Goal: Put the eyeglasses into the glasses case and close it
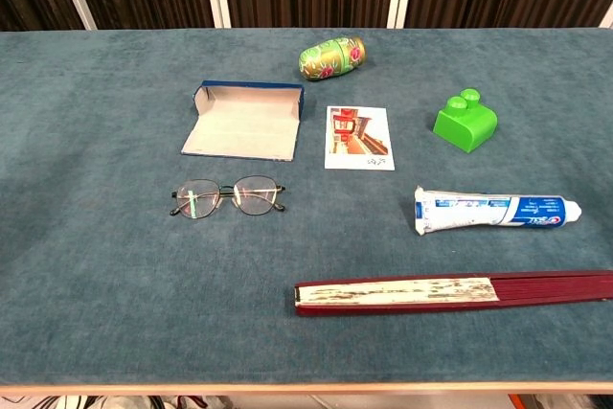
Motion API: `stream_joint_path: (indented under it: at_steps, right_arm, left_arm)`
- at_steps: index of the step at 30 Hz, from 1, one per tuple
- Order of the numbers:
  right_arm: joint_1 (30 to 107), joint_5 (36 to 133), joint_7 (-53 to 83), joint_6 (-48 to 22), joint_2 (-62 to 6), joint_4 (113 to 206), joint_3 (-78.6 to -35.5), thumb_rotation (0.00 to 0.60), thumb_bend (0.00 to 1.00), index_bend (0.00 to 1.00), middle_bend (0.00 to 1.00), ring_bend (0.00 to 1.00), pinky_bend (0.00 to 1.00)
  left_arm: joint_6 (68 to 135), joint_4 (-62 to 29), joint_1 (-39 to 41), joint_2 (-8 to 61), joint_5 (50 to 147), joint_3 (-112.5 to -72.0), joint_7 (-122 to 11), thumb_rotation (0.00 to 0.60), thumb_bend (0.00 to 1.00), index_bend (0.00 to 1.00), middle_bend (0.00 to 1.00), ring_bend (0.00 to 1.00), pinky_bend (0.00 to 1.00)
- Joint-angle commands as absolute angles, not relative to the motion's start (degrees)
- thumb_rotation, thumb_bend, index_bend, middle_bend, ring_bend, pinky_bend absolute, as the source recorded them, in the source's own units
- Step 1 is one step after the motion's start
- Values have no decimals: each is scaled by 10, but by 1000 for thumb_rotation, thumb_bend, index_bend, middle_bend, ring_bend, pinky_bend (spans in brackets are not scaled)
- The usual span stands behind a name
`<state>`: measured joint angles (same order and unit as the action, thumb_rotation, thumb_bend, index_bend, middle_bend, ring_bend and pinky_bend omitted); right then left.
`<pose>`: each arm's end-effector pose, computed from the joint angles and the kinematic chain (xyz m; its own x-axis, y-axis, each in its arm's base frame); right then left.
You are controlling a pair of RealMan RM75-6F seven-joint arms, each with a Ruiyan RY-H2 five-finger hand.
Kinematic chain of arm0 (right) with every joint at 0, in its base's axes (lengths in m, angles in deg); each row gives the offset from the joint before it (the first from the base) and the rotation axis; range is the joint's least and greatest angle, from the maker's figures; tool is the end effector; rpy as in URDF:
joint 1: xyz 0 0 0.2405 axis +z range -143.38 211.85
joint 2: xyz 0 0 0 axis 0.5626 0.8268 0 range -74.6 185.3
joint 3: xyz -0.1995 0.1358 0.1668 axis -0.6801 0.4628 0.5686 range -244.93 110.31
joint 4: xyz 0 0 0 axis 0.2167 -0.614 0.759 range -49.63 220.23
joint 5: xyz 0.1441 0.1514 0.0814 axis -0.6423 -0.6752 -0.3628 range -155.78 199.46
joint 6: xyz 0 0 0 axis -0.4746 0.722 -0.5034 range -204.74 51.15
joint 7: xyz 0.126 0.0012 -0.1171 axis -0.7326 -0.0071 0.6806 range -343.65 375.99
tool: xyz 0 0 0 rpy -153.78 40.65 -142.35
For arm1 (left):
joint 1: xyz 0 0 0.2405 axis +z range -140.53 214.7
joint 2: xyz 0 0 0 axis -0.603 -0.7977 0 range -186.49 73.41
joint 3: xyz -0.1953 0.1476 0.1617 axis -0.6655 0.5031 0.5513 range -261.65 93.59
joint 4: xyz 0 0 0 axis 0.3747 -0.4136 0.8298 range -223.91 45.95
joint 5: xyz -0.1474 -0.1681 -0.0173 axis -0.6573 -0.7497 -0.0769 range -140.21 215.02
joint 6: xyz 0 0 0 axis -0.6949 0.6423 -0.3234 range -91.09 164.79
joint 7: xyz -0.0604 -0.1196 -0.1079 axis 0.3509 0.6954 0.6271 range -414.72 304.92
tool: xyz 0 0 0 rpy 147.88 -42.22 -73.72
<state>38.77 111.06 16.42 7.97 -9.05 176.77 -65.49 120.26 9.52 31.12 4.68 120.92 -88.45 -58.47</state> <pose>-0.3472 -0.2069 0.1543 0.4145 -0.0269 0.9097 -0.9090 -0.0594 0.4124 -0.3317 0.2238 0.1716 0.3952 0.0034 0.9186 0.9186 0.0033 -0.3952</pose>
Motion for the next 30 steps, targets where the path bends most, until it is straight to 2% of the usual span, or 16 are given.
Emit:
stream_joint_path:
  at_steps: [1, 7, 11, 19, 23, 30]
  right_arm:
    - [388, 1109, 163, 79, -90, 1769, -655, 600, 27, 49, 0, 37, 178]
    - [387, 1109, 165, 80, -90, 1769, -655, 600, 28, 49, 0, 37, 178]
    - [387, 1108, 166, 80, -91, 1770, -655, 600, 28, 49, 0, 37, 177]
    - [386, 1106, 167, 79, -91, 1770, -654, 600, 27, 49, 0, 37, 178]
    - [387, 1104, 167, 78, -91, 1770, -653, 600, 28, 49, 0, 37, 178]
    - [387, 1103, 167, 77, -91, 1771, -653, 600, 27, 49, 0, 37, 178]
  left_arm:
    - [1145, 141, 262, 26, 1206, -904, -631, 600, 278, 85, 0, 0, 0]
    - [1054, 202, 189, 24, 1133, -940, -695, 600, 268, 109, 0, 0, 0]
    - [1032, 213, 157, 52, 1064, -959, -749, 600, 245, 144, 0, 0, 0]
    - [970, 227, 85, 104, 913, -970, -841, 600, 215, 212, 0, 0, 0]
    - [969, 216, 44, 140, 849, -974, -894, 600, 215, 238, 1, 0, 0]
    - [1006, 200, -11, 216, 768, -975, -969, 600, 216, 286, 13, 0, 0]
